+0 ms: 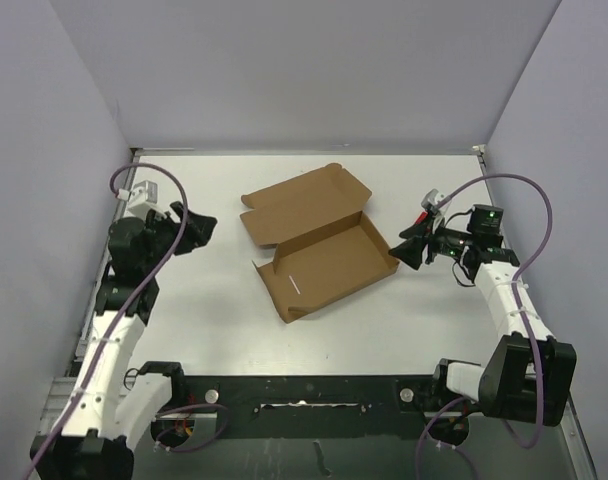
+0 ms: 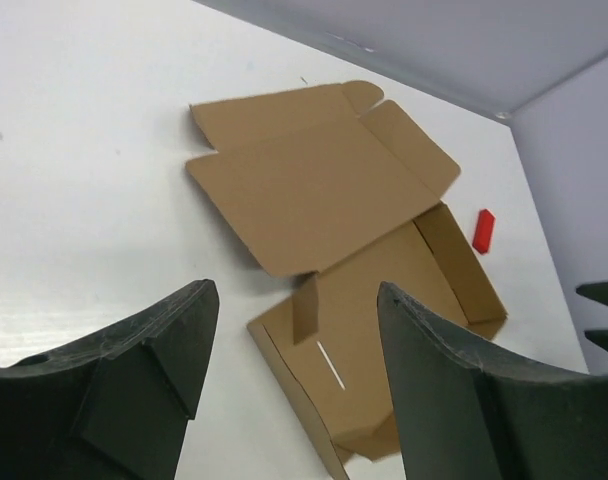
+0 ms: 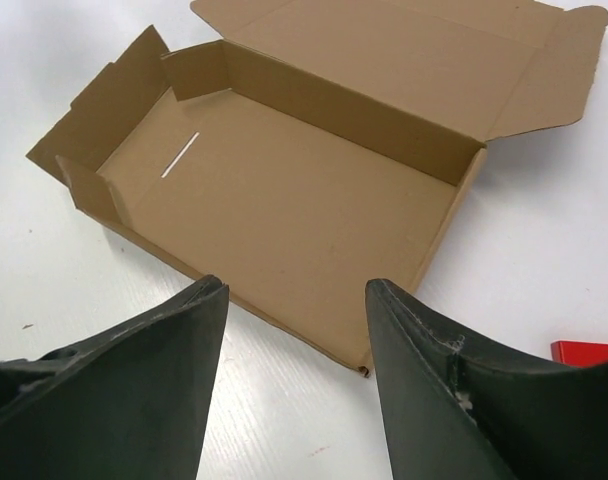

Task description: Fold the paper box

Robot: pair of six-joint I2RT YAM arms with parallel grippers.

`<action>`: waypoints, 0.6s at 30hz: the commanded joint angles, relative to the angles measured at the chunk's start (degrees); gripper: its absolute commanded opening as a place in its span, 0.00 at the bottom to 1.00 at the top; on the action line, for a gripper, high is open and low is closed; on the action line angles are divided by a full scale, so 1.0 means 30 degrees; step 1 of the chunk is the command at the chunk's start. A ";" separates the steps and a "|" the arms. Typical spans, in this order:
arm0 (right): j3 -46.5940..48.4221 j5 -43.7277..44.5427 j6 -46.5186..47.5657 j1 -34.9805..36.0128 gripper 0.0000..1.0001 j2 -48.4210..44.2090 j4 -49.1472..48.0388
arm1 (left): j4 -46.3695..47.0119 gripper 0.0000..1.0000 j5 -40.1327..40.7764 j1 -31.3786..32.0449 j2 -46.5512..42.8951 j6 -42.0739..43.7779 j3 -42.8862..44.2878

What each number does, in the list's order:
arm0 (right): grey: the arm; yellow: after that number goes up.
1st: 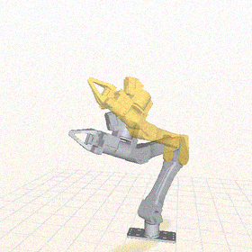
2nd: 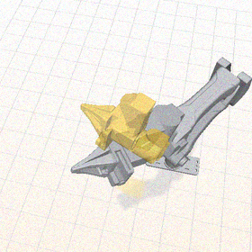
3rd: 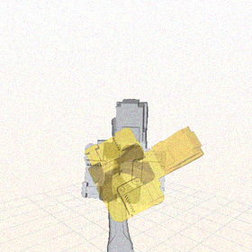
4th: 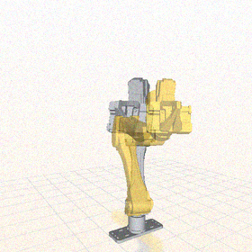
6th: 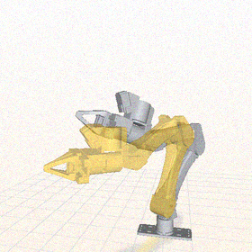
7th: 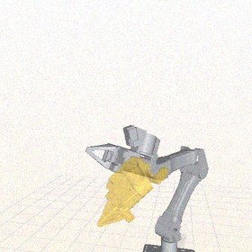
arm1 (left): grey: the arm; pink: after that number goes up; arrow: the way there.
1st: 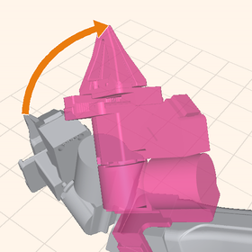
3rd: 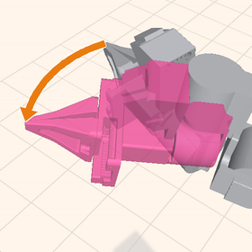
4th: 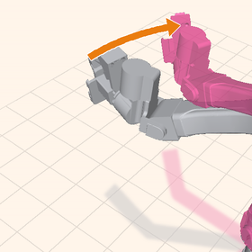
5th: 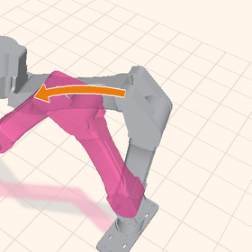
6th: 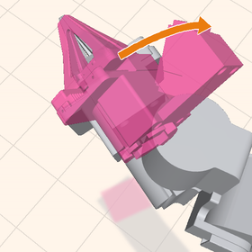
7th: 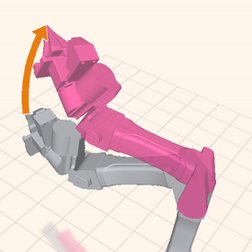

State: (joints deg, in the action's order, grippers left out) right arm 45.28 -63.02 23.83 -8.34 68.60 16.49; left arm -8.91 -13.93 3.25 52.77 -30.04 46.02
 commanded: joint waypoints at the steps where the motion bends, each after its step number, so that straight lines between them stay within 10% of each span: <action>1: 0.1522 0.0520 0.1461 -0.0171 0.59 0.0412 0.0585 | -0.1500 0.62 -0.0805 -0.0027 -0.3554 -0.2510 -0.2474; 18: 0.9368 0.8548 0.1245 0.3833 0.60 0.7279 0.5835 | -0.3154 0.56 -0.0976 0.1750 -0.6794 -0.5646 -0.6021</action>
State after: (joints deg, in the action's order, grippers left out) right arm 69.06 -43.66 30.30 3.64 85.38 31.40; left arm -20.27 -18.15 7.75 31.66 -47.33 26.72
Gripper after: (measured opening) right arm 0.600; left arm 0.557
